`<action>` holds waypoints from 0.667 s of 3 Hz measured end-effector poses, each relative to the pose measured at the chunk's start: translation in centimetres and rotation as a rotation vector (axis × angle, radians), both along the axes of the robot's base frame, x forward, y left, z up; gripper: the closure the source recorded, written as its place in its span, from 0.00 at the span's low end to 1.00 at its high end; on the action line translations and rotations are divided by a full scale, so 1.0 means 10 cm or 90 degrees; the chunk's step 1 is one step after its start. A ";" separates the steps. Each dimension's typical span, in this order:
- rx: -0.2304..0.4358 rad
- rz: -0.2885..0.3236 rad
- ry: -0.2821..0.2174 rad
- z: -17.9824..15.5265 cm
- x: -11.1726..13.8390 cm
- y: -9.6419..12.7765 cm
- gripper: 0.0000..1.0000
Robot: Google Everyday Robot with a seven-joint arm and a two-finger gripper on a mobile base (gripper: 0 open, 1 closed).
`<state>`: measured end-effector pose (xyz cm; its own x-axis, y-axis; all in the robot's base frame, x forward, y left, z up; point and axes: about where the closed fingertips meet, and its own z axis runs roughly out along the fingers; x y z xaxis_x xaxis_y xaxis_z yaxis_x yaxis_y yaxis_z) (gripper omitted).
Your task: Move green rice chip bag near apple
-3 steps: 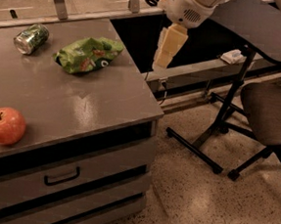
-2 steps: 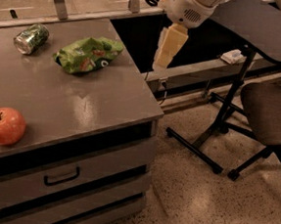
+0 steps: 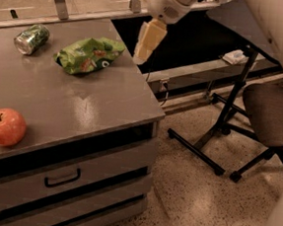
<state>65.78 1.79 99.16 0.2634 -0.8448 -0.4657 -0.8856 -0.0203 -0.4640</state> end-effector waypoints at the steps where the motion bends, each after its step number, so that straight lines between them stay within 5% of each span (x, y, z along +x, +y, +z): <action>1: 0.023 0.021 0.008 -0.13 0.09 0.30 0.00; 2: 0.052 0.038 0.023 -0.33 0.11 0.53 0.00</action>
Offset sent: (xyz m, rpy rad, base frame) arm 0.0109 0.0802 -0.0620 0.1529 0.0669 0.0911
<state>66.83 7.10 95.81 0.2942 -0.7864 -0.5432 -0.9003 -0.0372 -0.4337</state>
